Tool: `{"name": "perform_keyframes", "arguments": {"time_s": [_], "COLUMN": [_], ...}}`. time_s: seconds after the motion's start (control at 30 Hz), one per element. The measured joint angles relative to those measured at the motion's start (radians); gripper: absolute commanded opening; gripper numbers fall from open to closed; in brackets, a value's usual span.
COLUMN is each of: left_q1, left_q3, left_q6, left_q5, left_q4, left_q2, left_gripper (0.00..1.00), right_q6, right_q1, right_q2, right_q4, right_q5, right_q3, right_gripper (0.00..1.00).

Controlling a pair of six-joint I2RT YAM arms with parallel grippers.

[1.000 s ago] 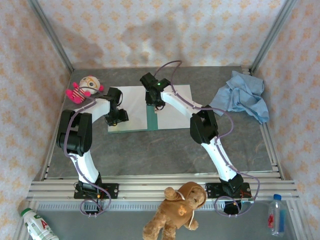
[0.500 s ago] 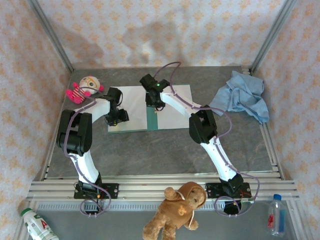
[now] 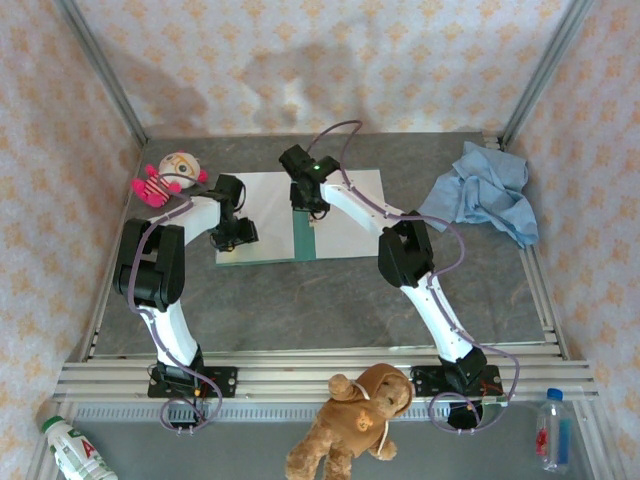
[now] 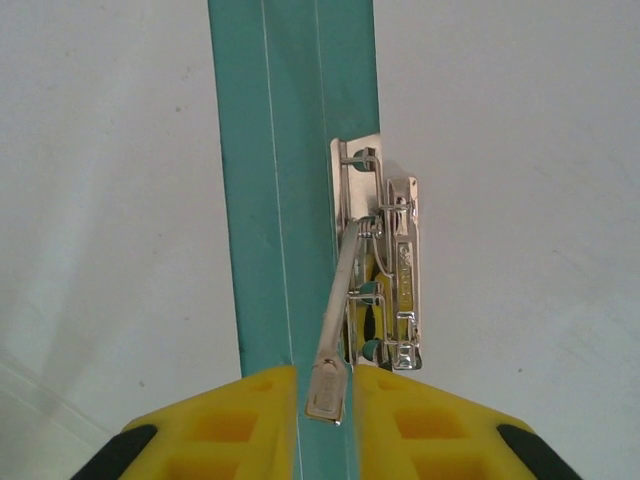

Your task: Put the files into the folder

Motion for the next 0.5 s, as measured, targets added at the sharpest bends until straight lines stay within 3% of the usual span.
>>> {"name": "perform_keyframes", "arguments": {"time_s": [0.5], "left_q1": [0.000], "left_q3": [0.008], "left_q6": [0.007], "left_q5": [0.000], "left_q4": [-0.001], "left_q2": [0.000], "left_gripper": [0.55], "right_q6": [-0.003], "right_q1": [0.000], "right_q2": [0.011], "right_q4": [-0.008], "right_q5": [0.000], "right_q3": [0.004], "right_gripper": [0.21]}}
